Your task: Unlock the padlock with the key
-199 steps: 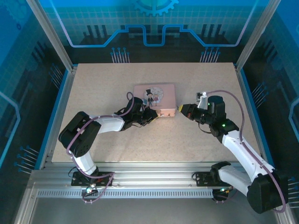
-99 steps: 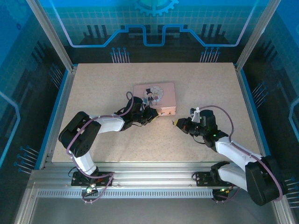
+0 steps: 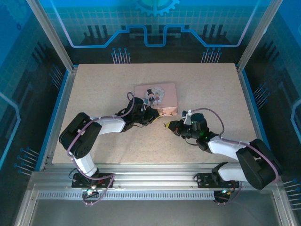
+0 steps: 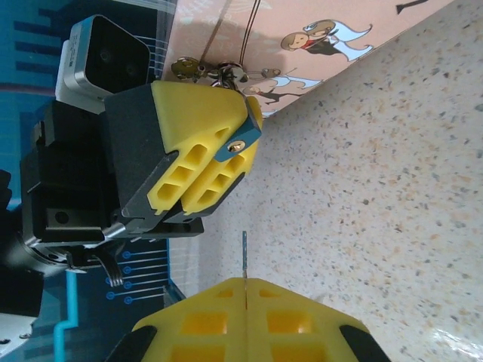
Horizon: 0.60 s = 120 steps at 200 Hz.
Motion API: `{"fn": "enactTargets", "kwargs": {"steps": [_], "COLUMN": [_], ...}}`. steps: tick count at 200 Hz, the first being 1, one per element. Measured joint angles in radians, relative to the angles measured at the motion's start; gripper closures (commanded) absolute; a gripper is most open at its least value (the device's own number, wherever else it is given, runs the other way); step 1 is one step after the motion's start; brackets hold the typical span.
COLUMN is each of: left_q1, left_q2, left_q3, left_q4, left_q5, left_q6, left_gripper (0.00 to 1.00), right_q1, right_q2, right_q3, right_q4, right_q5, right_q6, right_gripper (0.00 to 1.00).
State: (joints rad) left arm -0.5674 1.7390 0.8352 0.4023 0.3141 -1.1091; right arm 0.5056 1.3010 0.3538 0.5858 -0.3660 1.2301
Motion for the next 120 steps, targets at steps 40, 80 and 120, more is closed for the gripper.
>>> {"fn": "enactTargets", "kwargs": {"steps": [40,80,120], "left_q1": [0.000,0.000,0.000], "left_q2": [0.000,0.000,0.000], "left_q3": [0.000,0.000,-0.002], "left_q4": [0.010,0.028,0.048], "left_q5": [0.002,0.006,0.016], "left_q6": [-0.012,-0.018,-0.019], "left_gripper": [0.89,0.89,0.90], "right_q1": [0.005,0.007,0.011], "right_q2": [0.058,0.109,0.166], "right_q3": [0.013,0.024,0.026], "right_q4": [0.076,0.155,0.232], "right_q5": [0.019,0.024,0.026], "right_q6": [0.064,0.106,0.144], "right_gripper": [1.00,1.00,1.00]}}
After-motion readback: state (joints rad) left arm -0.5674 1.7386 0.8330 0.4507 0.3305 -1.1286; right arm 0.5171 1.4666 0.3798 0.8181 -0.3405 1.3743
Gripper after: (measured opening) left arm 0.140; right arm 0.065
